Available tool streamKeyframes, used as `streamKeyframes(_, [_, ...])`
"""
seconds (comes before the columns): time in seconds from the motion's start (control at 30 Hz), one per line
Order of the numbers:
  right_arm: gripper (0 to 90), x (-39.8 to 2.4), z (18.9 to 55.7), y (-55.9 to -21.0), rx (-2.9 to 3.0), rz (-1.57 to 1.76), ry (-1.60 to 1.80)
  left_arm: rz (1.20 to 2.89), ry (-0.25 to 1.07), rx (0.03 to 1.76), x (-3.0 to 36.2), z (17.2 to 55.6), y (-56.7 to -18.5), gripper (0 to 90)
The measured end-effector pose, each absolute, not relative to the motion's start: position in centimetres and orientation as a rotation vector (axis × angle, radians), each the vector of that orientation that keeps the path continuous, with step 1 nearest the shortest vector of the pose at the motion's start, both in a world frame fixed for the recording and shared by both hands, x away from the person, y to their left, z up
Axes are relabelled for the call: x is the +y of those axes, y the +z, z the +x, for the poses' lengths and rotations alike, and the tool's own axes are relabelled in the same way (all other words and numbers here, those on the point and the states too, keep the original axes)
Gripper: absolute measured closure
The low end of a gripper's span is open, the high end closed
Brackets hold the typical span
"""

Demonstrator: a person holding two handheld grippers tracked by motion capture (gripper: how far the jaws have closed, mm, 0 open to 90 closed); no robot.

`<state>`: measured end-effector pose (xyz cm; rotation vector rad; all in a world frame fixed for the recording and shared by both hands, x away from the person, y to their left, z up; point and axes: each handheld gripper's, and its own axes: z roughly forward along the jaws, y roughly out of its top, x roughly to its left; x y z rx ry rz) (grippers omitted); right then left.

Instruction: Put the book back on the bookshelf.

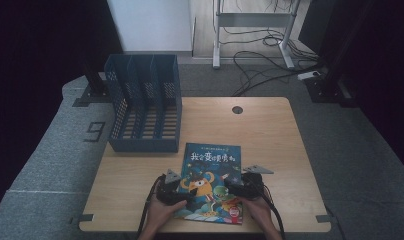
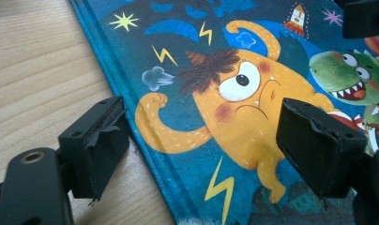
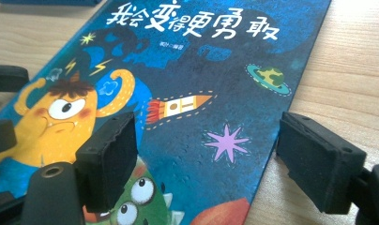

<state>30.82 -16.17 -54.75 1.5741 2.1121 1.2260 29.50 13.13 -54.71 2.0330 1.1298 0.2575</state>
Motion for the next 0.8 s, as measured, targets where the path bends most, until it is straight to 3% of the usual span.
streamKeyframes(0.8, [22.4,-18.5,31.0,-53.4,2.033,1.758,1.571,2.021,0.261,1.138,13.3,29.6,-54.8,15.8])
